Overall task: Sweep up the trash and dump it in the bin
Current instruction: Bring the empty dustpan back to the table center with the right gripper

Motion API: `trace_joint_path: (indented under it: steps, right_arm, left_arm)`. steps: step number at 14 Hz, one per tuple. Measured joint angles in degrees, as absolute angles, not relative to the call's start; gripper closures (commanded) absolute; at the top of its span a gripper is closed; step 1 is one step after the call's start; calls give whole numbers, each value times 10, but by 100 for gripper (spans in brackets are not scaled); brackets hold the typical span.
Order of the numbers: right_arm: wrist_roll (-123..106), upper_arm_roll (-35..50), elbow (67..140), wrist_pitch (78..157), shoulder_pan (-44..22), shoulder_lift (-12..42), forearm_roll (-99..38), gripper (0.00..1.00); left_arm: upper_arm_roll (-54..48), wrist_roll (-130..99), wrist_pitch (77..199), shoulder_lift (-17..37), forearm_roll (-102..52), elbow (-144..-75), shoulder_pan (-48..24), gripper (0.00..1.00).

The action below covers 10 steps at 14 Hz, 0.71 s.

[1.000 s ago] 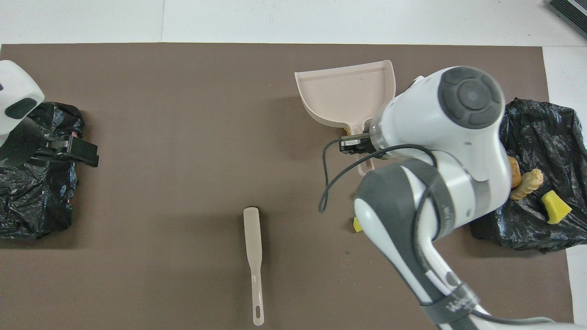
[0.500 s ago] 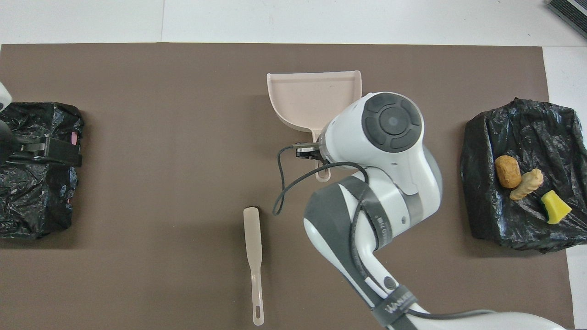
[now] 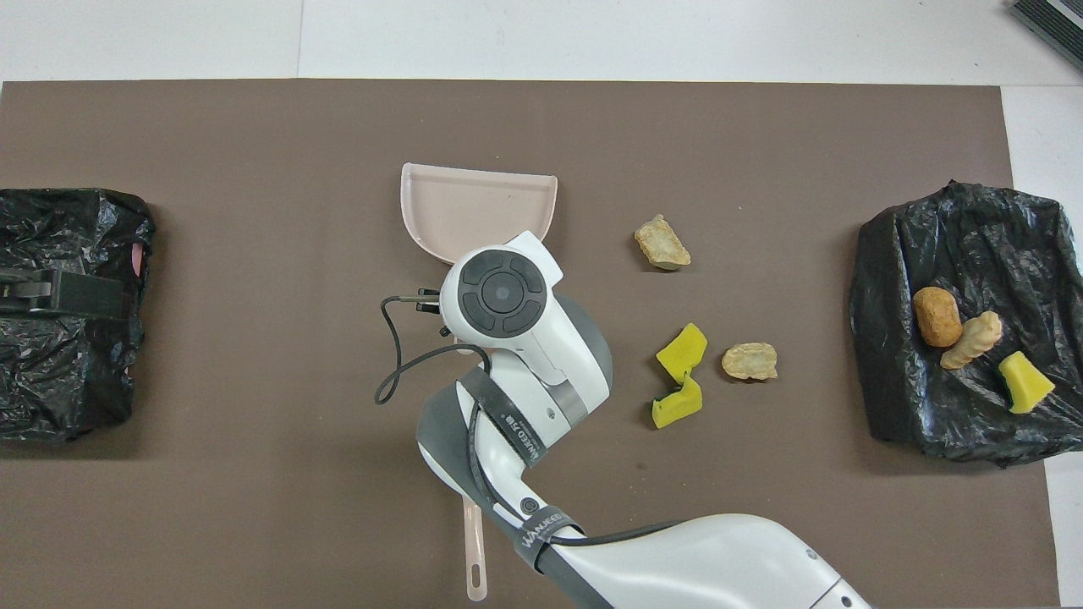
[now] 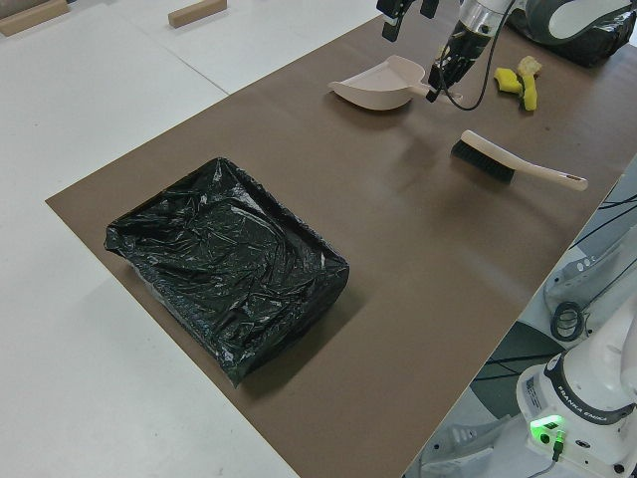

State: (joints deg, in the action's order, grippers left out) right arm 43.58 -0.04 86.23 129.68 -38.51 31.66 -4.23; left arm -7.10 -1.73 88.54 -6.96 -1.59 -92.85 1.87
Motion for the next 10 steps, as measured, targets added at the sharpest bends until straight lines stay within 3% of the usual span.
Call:
trace_joint_path:
  steps: [1,7,10]
  right_arm:
    - [436,-2,861,1297,-383,317,-42,0]
    - [436,-6,859,1291,-362,308,-42,0]
    - [436,-5,861,1236,-364,267,-42,0]
  left_arm:
    - [-71,-17,885,-70,-16,-929,19,0]
    - [-71,-16,885,-70,-16,-932,19,0]
    - [-72,-16,885,-70,-16,-933,19,0]
